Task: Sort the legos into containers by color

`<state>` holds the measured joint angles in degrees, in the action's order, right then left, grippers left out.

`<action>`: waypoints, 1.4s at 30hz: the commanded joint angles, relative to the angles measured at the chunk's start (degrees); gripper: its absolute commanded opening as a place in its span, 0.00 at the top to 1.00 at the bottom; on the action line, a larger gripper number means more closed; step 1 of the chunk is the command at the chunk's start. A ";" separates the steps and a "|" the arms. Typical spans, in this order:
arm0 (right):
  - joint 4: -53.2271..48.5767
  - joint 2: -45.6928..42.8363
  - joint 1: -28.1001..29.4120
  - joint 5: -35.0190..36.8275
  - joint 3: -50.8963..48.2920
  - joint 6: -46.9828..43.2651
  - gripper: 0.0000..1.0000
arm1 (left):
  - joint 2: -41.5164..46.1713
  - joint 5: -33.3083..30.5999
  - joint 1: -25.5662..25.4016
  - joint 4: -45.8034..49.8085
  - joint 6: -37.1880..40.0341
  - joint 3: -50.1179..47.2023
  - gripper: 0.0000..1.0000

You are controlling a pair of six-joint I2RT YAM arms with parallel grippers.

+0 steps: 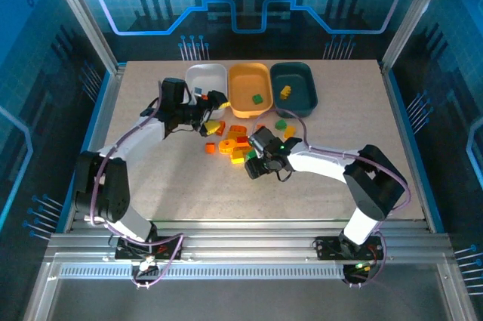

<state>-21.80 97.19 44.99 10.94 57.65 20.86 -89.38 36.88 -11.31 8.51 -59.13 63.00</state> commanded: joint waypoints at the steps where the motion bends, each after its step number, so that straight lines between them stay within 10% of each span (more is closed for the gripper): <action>1: 0.73 3.55 0.46 0.31 2.01 -2.73 0.27 | 5.07 -2.26 -0.02 5.10 3.91 -1.91 0.05; 9: 2.56 7.51 0.45 -1.11 3.50 -3.38 0.32 | 25.40 -7.28 -0.46 5.06 2.71 -18.75 0.01; 14: 4.24 8.83 0.69 0.17 3.62 -2.51 0.61 | 42.31 -11.99 -1.16 -0.54 -7.81 -37.40 0.01; 20: 2.37 1.82 1.36 4.15 0.58 -0.21 0.67 | 56.16 -15.37 -1.17 4.05 -9.47 -43.29 0.01; 30: -1.05 -11.71 -6.94 9.85 3.53 2.77 0.68 | 53.12 -17.35 -8.49 -3.39 -11.11 -49.19 0.01; 42: -17.70 22.98 -31.24 -2.33 48.51 -1.02 0.65 | 43.70 -20.01 -15.16 -7.50 -7.06 -46.50 0.01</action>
<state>-30.63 115.96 15.57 12.51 101.71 20.82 -46.37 18.59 -26.11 3.22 -67.55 15.33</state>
